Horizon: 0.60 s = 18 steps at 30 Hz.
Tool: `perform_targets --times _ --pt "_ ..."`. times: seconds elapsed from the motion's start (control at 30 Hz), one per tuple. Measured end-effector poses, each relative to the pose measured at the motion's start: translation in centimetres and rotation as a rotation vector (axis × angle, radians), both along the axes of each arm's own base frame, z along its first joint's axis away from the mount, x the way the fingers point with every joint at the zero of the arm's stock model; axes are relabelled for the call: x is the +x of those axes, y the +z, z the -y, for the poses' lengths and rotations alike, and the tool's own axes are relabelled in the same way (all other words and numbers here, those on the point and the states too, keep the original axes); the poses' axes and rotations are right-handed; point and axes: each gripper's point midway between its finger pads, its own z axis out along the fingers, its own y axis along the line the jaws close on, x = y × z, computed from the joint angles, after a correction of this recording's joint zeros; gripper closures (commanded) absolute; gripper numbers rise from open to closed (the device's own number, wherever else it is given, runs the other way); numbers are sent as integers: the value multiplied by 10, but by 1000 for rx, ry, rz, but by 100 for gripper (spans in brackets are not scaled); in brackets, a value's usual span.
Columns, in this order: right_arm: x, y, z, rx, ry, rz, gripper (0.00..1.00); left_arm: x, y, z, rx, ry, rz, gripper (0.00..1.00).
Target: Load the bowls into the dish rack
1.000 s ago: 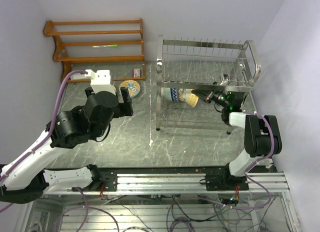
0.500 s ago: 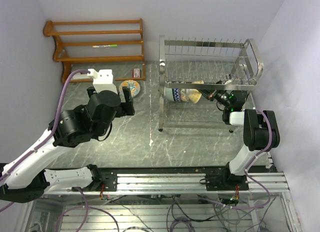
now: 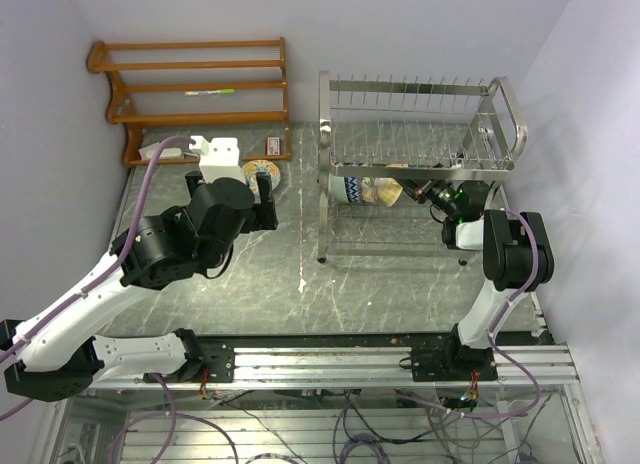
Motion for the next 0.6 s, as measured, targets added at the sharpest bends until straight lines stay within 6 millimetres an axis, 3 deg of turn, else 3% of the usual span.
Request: perform_targets --times 0.13,0.6 --pt "5 -12 1 18 -6 -29 100 1 -2 3 6 -4 -6 4" --pt "19 -16 1 80 3 -1 100 6 -7 14 14 -12 -17 4"
